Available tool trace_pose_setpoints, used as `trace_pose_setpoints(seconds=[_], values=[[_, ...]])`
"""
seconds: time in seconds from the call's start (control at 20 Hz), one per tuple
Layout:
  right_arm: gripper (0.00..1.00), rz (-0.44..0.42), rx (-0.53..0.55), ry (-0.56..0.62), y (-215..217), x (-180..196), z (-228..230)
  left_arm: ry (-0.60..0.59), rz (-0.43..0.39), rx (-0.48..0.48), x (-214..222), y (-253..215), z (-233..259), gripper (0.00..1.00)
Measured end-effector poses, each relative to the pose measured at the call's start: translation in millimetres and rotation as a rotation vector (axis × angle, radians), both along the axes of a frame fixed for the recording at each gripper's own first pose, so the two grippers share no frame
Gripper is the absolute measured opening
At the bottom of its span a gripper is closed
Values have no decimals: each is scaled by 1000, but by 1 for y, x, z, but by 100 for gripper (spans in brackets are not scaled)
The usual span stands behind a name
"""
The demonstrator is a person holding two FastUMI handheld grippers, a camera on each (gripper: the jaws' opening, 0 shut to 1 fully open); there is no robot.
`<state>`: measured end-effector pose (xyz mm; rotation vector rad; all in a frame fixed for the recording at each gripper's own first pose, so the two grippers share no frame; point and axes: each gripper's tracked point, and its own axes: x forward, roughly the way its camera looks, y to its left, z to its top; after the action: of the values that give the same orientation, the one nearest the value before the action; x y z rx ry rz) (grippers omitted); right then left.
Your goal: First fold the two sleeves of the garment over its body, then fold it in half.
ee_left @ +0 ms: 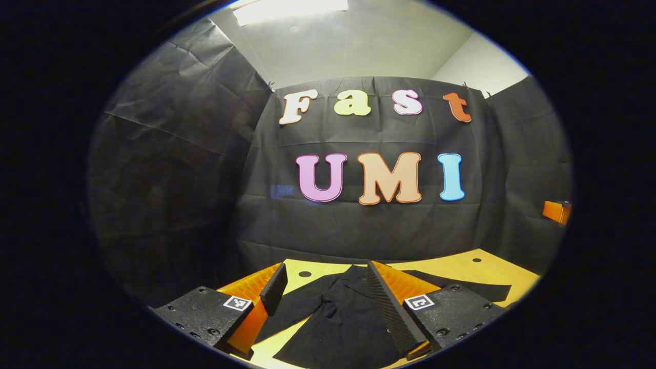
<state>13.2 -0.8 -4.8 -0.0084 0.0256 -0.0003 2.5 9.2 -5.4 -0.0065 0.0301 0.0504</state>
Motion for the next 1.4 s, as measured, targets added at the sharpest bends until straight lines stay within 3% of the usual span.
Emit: trace_pose_setpoints(seconds=[1.0,1.4], values=[[97,38,17,91,-4,17,-34,52,102,19,-18,26,-8,92],[97,12,16,144,-47,56,-50,49,139,38,-23,28,-2,93]])
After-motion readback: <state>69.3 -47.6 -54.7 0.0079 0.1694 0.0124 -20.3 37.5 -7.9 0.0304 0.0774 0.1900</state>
